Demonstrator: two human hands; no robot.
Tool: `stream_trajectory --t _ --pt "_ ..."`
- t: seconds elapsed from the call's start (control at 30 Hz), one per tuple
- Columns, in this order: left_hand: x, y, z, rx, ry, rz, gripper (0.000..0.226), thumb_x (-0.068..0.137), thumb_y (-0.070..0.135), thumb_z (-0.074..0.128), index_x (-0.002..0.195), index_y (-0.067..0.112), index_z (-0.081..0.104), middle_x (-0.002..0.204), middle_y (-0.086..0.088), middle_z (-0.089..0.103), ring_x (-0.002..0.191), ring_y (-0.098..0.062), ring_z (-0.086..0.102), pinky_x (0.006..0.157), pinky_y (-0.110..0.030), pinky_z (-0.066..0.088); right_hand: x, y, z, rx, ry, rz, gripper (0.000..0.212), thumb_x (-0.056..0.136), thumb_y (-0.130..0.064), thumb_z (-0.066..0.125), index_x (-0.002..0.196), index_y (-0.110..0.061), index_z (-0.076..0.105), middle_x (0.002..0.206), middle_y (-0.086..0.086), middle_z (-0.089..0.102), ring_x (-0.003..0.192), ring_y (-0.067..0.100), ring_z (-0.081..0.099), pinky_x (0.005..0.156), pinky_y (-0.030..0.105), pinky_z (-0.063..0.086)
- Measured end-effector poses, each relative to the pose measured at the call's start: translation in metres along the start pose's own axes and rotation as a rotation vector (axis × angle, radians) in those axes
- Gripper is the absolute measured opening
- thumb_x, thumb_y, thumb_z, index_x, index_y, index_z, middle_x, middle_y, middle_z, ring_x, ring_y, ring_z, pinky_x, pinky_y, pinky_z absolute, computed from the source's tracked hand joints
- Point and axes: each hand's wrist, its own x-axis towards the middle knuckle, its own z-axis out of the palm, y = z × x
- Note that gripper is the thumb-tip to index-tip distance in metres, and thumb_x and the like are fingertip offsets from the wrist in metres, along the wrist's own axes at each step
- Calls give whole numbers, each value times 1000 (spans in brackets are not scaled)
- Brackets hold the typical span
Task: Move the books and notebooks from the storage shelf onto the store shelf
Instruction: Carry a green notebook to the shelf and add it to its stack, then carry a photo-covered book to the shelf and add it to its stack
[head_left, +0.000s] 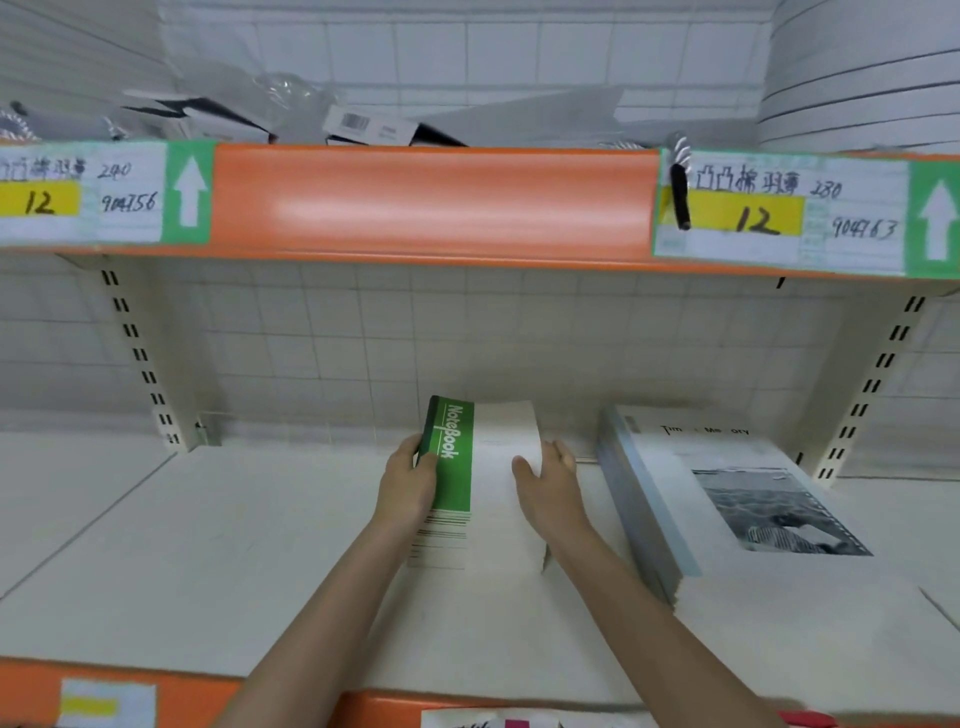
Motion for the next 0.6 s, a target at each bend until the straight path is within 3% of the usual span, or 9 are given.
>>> stream_trajectory --t 0.07,0.27,0.4,0.6 --pt "8 -8 1 67 -12 14 39 93 6 37 128 15 53 120 -6 61 106 -26 59 93 -41 49 -2 3 2 -19 -18 5 57 101 -24 38 150 -3 17 159 6 8 144 19 20 109 21 20" --pt "15 -18 2 151 -25 62 41 97 5 32 134 16 49 117 -4 59 103 -22 54 85 -28 41 0 8 7 -61 -35 37 61 101 -27 40 150 -1 14 153 13 28 139 25 32 105 25 29" --pt "19 -24 3 118 -14 61 40 98 6 34 134 15 49 120 -5 60 107 -24 56 88 -31 43 0 9 8 -101 -40 63 59 100 -30 41 144 5 24 142 20 43 128 30 45 95 27 38" --pt "19 -27 2 23 -8 50 38 98 7 37 133 14 50 123 -6 60 108 -24 57 90 -34 46 -4 5 7 -126 -42 37 65 100 -31 40 147 5 15 147 19 37 132 30 41 100 27 36"
